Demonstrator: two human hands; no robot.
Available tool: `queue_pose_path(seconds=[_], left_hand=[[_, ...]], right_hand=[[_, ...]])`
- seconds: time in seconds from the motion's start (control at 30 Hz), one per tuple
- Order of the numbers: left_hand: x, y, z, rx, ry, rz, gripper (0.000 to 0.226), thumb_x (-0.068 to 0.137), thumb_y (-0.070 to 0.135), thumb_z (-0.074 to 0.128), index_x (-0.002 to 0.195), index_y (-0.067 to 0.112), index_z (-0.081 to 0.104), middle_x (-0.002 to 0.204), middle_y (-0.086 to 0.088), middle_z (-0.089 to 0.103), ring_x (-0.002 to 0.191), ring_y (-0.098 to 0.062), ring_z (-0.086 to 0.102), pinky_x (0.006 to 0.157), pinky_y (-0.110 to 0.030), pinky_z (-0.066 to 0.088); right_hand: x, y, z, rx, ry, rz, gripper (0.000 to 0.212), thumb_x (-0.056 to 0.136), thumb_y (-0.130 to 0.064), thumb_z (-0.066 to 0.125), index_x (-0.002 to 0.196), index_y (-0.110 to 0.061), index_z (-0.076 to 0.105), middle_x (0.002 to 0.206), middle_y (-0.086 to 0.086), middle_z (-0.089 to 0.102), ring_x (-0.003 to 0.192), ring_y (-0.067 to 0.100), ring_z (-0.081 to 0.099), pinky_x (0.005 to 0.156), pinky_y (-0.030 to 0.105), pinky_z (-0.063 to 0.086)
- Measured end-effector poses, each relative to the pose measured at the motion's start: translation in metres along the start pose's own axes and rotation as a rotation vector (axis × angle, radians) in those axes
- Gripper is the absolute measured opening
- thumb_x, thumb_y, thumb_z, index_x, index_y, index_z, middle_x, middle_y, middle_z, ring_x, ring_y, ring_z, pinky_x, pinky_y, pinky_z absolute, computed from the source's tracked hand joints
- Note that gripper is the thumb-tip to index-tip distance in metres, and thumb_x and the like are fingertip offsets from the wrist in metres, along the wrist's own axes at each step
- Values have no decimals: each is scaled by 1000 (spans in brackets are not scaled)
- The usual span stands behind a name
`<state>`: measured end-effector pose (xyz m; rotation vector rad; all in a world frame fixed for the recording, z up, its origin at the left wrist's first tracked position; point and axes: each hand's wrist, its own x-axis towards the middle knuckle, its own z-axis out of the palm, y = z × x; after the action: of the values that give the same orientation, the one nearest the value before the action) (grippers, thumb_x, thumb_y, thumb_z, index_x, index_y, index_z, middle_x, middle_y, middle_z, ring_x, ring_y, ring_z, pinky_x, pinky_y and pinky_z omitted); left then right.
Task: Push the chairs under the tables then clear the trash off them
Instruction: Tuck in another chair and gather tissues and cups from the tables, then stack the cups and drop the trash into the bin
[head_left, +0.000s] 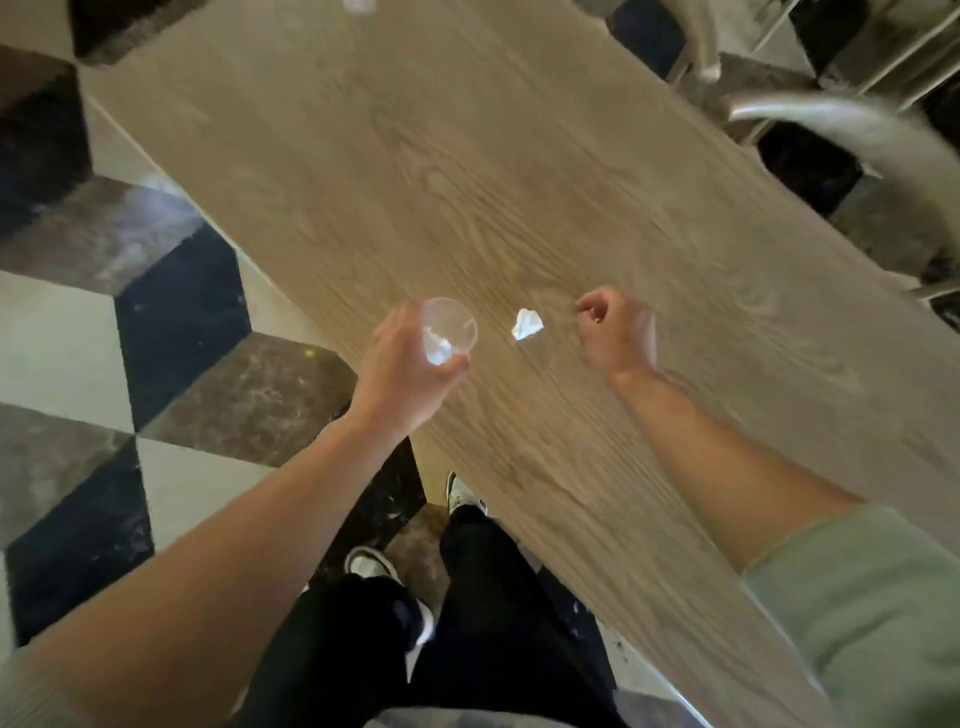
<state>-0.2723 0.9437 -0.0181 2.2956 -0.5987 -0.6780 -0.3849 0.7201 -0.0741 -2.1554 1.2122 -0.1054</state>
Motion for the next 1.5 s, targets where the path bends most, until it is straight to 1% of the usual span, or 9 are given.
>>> queue_pose_path(seconds=[0.13, 0.27, 0.43, 0.6, 0.83, 1.0, 1.2, 1.37, 1.5], left_hand=[[46, -15, -32, -24, -13, 60, 44, 88, 23, 76, 115, 41, 45, 116, 10, 49, 110, -12, 49, 91, -29, 35], [82, -35, -58, -24, -106, 103, 48, 86, 25, 77, 130, 26, 58, 120, 8, 52, 116, -14, 50, 93, -29, 38], [136, -72, -137, 105, -256, 258, 67, 81, 24, 81, 142, 21, 51, 136, -4, 59, 124, -27, 54, 101, -42, 45], [178, -116, -229, 158, -180, 331, 67, 81, 23, 82, 141, 16, 54, 136, -6, 62, 125, -29, 53, 99, -37, 43], [258, -145, -289, 170, -205, 407, 63, 82, 30, 82, 137, 16, 55, 125, -2, 64, 116, -24, 55, 96, -36, 45], [334, -125, -311, 49, -174, 441, 56, 85, 34, 82, 131, 16, 55, 114, 2, 64, 102, -18, 60, 84, -33, 48], [438, -102, -331, 32, -174, 380, 57, 83, 31, 83, 133, 19, 56, 121, 3, 61, 105, -14, 55, 77, -21, 37], [482, -84, -336, 39, -239, 450, 58, 83, 29, 84, 133, 18, 58, 125, 7, 60, 111, -12, 55, 88, -20, 41], [507, -83, -344, 63, -316, 525, 57, 82, 23, 85, 133, 17, 59, 127, 3, 60, 116, -15, 53, 94, -12, 37]], right_hand=[[-28, -32, 39, 1, -92, -205, 27, 80, -4, 74, 107, -9, 75, 104, 11, 67, 81, 15, 56, 75, 28, 50], [-31, -56, 50, -46, 12, -28, 11, 83, -9, 77, 94, -10, 77, 91, 6, 71, 75, 16, 58, 75, 36, 51], [-24, -197, 67, 231, 67, 6, 14, 86, -27, 82, 81, -37, 73, 68, -24, 69, 61, -2, 61, 59, 12, 46], [1, -347, 130, 152, -189, -181, 10, 83, -16, 83, 88, -24, 78, 84, -5, 77, 78, 11, 72, 79, 36, 60], [68, -443, 147, -112, -508, -266, 36, 94, 3, 54, 120, -11, 75, 104, 10, 79, 93, 25, 73, 85, 35, 54], [142, -459, 144, 330, -328, -165, 38, 90, 10, 47, 99, -10, 78, 76, 13, 78, 67, 25, 77, 72, 48, 64], [247, -475, 126, 616, 183, 10, 26, 83, 5, 51, 85, -6, 75, 49, 2, 64, 38, 17, 54, 44, 25, 41], [288, -458, 104, 208, 398, 87, 29, 84, -23, 71, 113, -26, 69, 109, -6, 67, 88, 3, 57, 81, 38, 55], [314, -451, 113, -125, -56, 207, 89, 78, -40, 83, 154, -37, 37, 150, 8, 41, 135, 31, 41, 104, 45, 43]])
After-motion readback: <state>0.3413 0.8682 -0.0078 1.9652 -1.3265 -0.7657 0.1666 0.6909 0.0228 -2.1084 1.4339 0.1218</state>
